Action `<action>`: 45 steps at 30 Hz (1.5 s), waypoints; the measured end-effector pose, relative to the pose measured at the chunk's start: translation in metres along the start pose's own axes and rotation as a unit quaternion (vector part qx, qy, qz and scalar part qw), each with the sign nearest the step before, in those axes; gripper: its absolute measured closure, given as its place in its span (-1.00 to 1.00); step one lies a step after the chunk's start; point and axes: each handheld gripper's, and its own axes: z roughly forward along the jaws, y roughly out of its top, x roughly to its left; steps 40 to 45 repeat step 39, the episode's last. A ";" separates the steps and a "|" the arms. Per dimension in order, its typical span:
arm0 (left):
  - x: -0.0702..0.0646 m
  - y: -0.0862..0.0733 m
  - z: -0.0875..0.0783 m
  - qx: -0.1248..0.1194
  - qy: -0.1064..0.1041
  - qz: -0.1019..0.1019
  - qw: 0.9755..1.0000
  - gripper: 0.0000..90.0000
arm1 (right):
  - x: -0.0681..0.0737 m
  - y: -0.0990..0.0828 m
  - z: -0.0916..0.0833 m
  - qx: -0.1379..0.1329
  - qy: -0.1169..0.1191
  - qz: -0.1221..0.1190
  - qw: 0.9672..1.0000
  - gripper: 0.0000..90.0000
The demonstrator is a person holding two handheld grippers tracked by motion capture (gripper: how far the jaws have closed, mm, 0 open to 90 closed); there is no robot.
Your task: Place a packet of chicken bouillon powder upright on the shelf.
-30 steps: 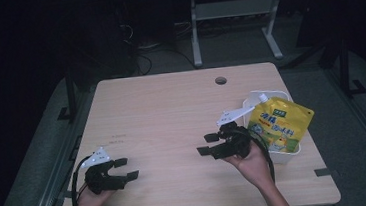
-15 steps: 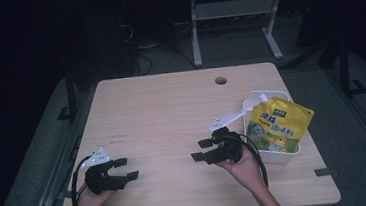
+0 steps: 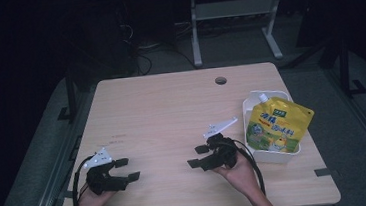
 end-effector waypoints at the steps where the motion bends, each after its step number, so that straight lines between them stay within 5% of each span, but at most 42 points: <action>1: 0.000 0.000 0.000 0.000 0.000 0.000 1.000 -0.47 | 0.000 -0.001 0.001 0.002 0.001 0.001 1.000 -0.17; 18: -0.008 0.001 0.003 0.012 0.002 0.022 1.000 -0.50 | 0.005 -0.015 0.022 0.012 0.006 -0.007 1.000 -0.23; 45: -0.012 0.001 0.005 0.025 0.003 0.039 0.999 -0.53 | 0.010 -0.028 0.025 -0.007 0.007 -0.009 1.000 -0.31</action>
